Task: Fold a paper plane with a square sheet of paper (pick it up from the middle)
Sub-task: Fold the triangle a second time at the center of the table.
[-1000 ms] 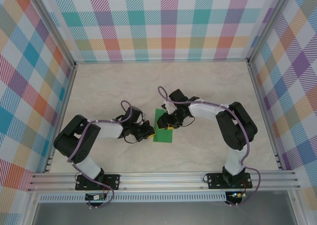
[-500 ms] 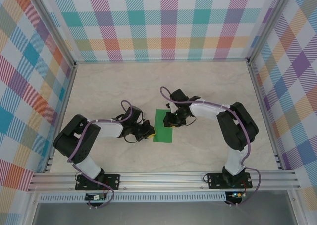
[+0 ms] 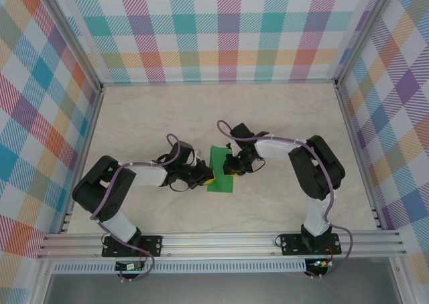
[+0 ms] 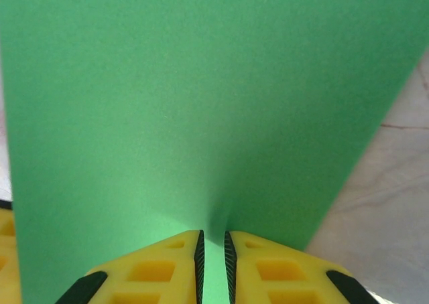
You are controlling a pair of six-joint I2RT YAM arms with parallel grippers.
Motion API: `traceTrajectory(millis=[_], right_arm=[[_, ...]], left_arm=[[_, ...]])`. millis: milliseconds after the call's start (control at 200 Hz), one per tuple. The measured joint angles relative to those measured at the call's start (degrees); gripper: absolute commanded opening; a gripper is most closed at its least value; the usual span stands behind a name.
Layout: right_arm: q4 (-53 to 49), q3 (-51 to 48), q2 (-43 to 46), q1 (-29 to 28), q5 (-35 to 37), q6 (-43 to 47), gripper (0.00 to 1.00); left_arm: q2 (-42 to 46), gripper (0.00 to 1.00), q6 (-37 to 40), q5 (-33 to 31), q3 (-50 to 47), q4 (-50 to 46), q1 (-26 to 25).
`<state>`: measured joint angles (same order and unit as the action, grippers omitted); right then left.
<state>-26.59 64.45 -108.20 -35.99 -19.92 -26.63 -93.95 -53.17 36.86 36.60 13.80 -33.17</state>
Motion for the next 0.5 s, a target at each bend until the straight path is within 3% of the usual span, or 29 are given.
traceTrajectory(millis=[505], right_arm=[[1.1,-0.5,1.2,1.9,-3.5,-1.7,0.22]], left_arm=[[-1.6,0.13,-2.2,1.2,1.5,5.3,-0.7]])
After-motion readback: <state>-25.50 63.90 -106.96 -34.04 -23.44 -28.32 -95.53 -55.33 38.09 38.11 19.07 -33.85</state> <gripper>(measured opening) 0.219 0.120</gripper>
